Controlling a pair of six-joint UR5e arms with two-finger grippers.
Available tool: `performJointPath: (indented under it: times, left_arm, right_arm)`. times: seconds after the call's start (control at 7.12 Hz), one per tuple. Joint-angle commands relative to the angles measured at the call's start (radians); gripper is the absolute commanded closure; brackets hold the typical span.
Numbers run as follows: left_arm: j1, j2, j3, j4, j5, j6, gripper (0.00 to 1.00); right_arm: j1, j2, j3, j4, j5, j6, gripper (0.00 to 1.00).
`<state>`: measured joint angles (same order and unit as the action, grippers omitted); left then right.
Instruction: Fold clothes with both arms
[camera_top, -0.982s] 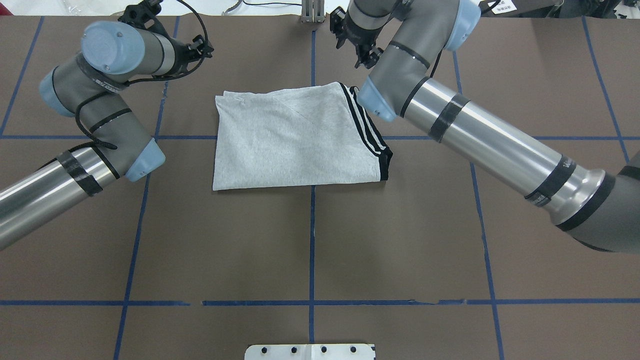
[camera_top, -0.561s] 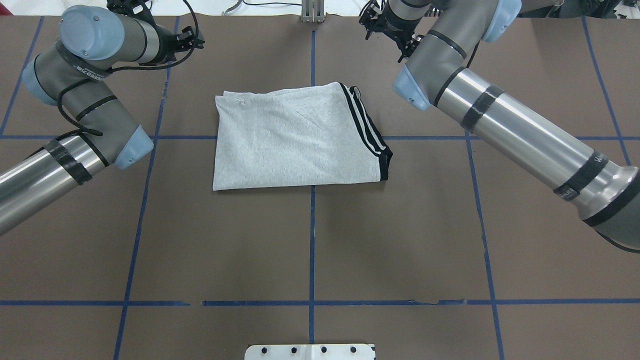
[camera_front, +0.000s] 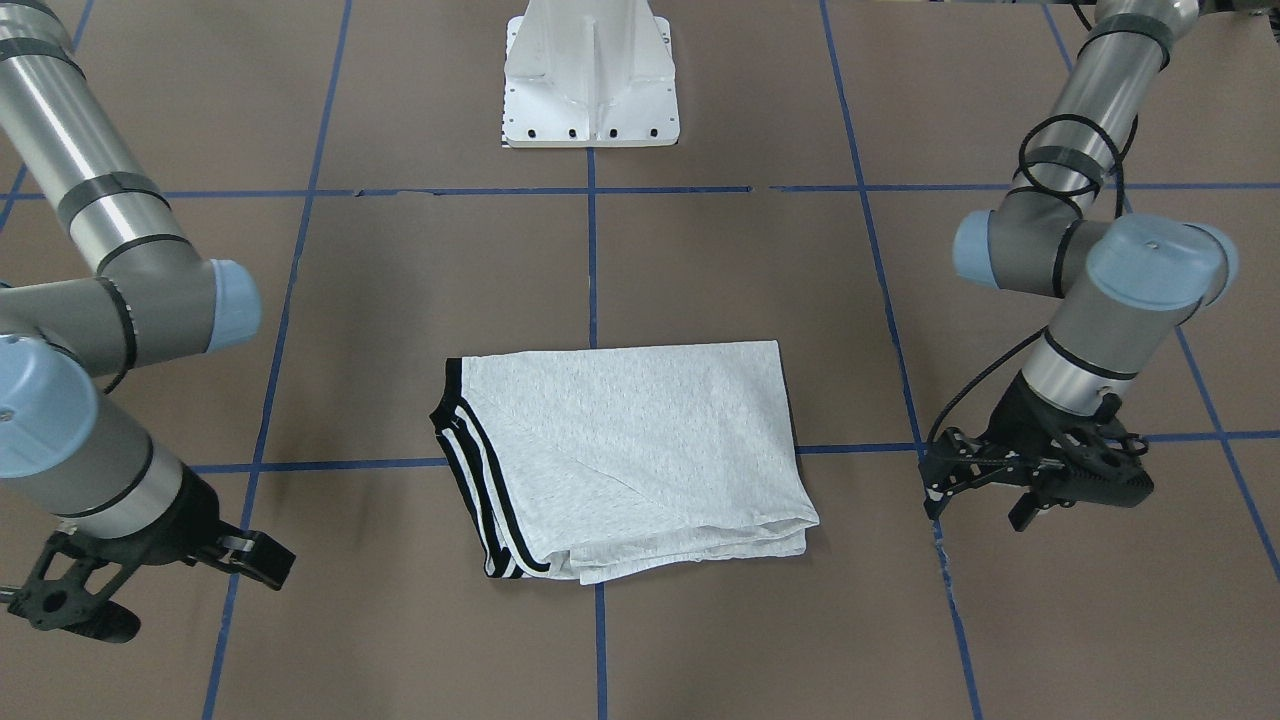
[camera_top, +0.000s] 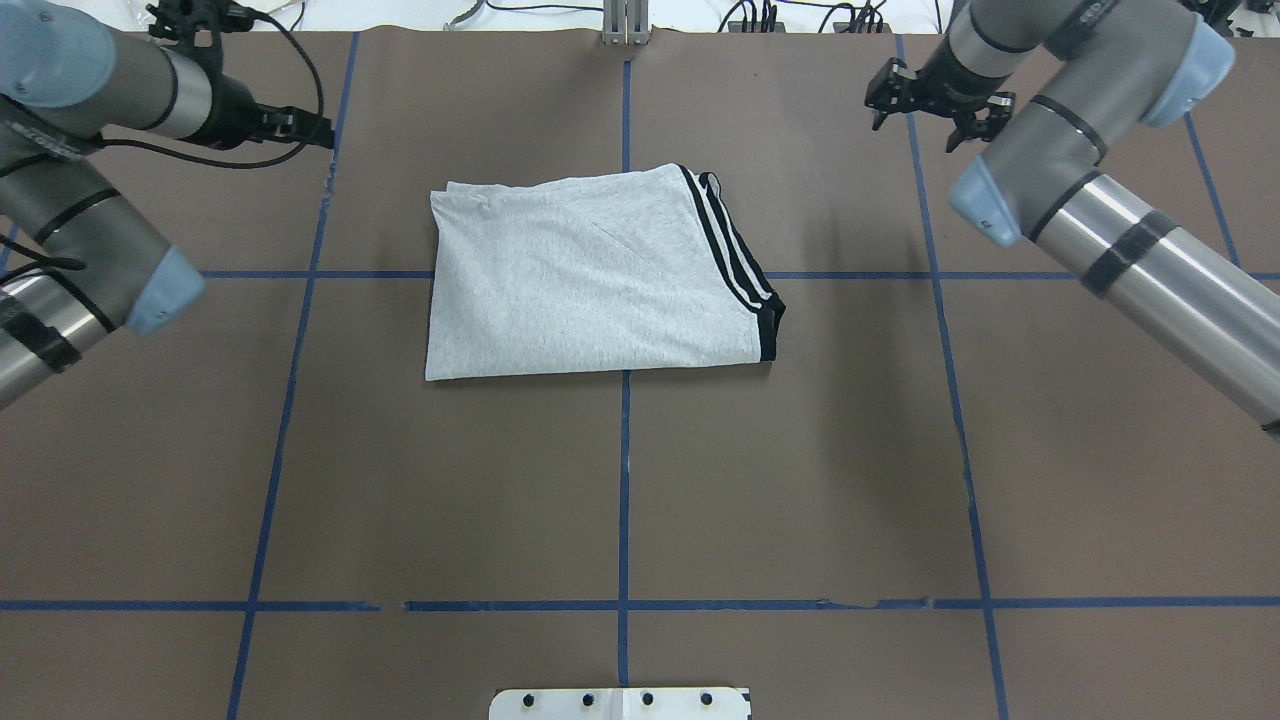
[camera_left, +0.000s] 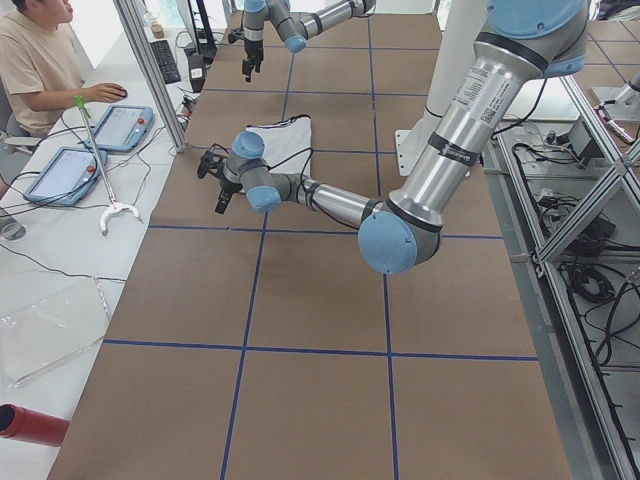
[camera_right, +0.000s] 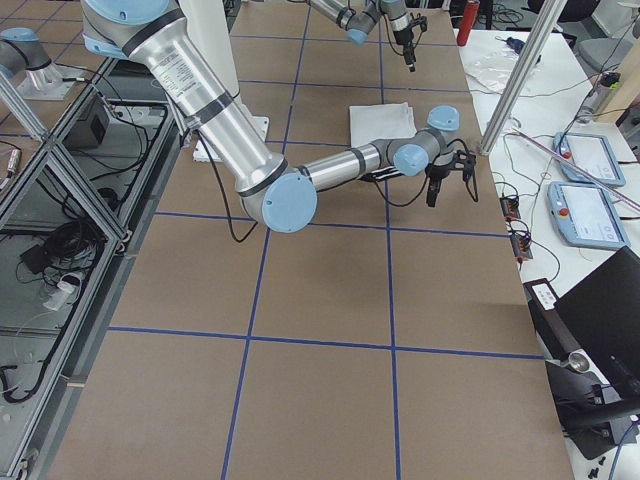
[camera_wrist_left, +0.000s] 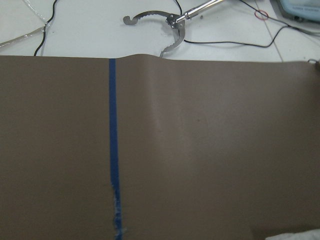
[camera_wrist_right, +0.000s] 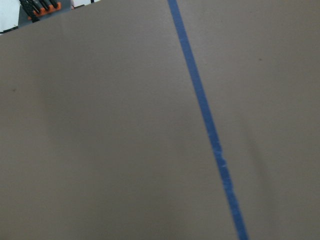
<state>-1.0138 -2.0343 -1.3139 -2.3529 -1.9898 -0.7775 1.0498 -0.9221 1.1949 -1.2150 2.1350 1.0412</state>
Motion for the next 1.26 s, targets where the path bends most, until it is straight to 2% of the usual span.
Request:
performJointPath:
  times: [0.0,0.28,0.42,0.56,0.7,0.84,1.12]
  left_arm:
    - [-0.104,0.112,-0.024,0.007,-0.134,0.299,0.01]
    - [-0.326,0.216,-0.042,0.009,-0.333,0.502,0.01]
    - [-0.410,0.256,-0.045,0.018,-0.348,0.612,0.01]
    - [-0.451,0.270,-0.045,0.086,-0.348,0.715,0.01]
    - [-0.506,0.270,-0.047,0.225,-0.350,0.830,0.01]
    - [-0.556,0.267,-0.047,0.344,-0.348,0.950,0.01]
    - [-0.568,0.316,-0.042,0.368,-0.346,0.971,0.01]
  right_arm:
    - [0.100,-0.143,0.045,0.002,0.103,-0.270,0.00]
    - [0.154,-0.295,0.135,0.003,0.143,-0.361,0.00]
    - [0.162,-0.384,0.193,0.011,0.148,-0.413,0.00]
    - [0.192,-0.456,0.253,0.006,0.152,-0.459,0.00]
    - [0.228,-0.515,0.308,0.003,0.169,-0.463,0.00]
    - [0.264,-0.540,0.334,0.003,0.183,-0.466,0.00]
    - [0.291,-0.570,0.350,0.000,0.184,-0.530,0.00]
